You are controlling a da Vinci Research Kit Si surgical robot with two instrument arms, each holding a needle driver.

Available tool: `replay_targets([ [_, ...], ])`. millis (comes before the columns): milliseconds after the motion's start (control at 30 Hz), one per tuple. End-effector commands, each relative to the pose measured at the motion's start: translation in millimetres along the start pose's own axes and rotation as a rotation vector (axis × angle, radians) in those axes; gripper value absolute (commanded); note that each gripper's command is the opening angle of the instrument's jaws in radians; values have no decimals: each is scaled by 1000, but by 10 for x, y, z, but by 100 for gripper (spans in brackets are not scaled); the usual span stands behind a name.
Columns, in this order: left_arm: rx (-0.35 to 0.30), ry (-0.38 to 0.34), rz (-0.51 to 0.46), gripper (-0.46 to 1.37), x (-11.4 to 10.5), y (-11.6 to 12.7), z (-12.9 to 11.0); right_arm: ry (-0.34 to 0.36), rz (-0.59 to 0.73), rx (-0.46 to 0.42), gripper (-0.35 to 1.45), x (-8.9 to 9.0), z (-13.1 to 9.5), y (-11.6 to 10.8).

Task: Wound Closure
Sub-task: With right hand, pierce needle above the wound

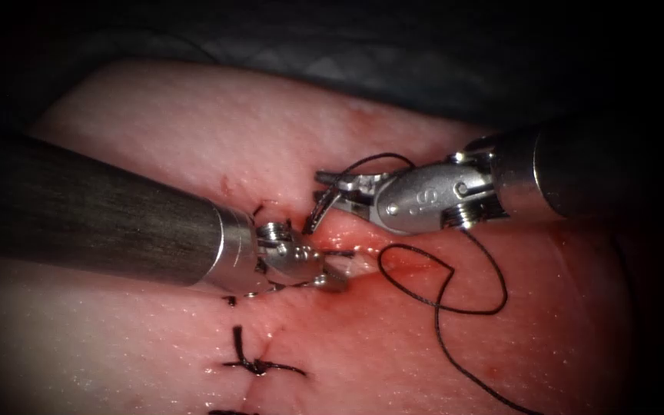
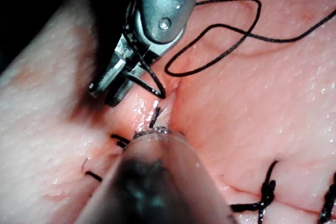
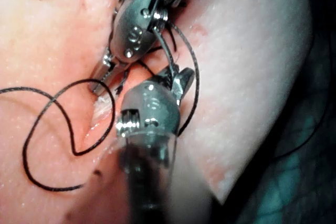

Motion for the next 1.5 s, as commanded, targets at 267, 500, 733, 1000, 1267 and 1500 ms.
replay_targets([
  [267,-45,-8,3,-13,0,4,-4,10,-6,-22,-35,-1,-3,5],
  [500,-62,-9,10,-14,-2,9,-5,13,-4,-35,-35,-3,-5,15],
  [733,-72,-14,16,-12,-5,14,-9,31,131,-38,-35,-12,-5,21],
  [1000,-74,-15,15,1,-6,12,-12,40,465,2,-35,-33,-4,27],
  [1267,-76,-15,18,11,-6,11,-12,24,767,52,-35,-65,0,27],
  [1500,-79,-15,20,16,-5,10,-13,23,962,105,-35,-80,10,39],
])
